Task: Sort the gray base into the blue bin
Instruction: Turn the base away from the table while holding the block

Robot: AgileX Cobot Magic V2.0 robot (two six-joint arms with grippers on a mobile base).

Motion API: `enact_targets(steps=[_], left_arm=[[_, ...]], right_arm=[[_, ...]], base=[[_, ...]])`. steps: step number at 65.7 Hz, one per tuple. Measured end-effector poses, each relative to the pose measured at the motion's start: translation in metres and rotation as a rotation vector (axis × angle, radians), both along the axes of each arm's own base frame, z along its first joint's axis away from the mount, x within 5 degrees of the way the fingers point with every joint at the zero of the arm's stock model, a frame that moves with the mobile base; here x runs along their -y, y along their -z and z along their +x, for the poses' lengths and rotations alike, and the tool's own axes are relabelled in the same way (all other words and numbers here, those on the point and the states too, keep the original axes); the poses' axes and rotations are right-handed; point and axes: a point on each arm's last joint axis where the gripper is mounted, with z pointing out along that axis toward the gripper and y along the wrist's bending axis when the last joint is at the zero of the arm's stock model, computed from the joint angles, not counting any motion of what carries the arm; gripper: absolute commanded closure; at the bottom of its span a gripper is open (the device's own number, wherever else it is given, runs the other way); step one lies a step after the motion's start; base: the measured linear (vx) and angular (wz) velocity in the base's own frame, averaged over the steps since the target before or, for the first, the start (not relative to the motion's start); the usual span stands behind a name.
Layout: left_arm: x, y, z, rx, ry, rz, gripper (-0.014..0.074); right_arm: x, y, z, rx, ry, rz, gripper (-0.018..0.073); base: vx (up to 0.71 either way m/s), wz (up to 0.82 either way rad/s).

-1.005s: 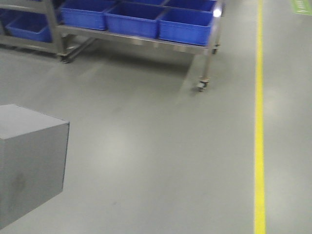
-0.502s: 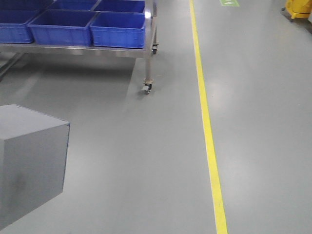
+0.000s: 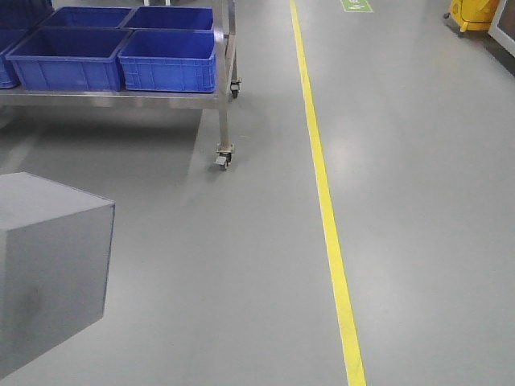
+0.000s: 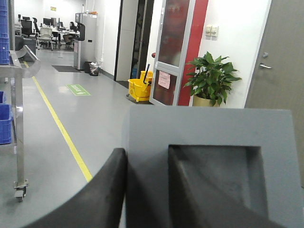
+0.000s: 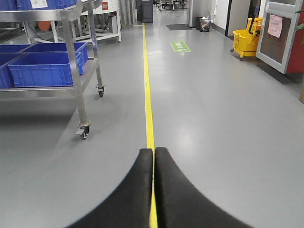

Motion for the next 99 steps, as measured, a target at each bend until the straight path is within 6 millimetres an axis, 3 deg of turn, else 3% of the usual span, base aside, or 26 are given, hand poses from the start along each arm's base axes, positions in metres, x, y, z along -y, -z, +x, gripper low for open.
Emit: enact_targets(steps=[65,99], left_arm=[[0.0000,0.0001,0.0000,0.000,0.000,0.000,0.0593],[0.0000,0.0001,0.0000,0.000,0.000,0.000,0.0593]], right_arm=[[0.0000,0.0000,0.0000,0.000,0.000,0.000,0.0564],[0.0000,0.0000,0.0000,0.000,0.000,0.000,0.0564]], base=[[0.34,-0.01],[0.28,0.54]])
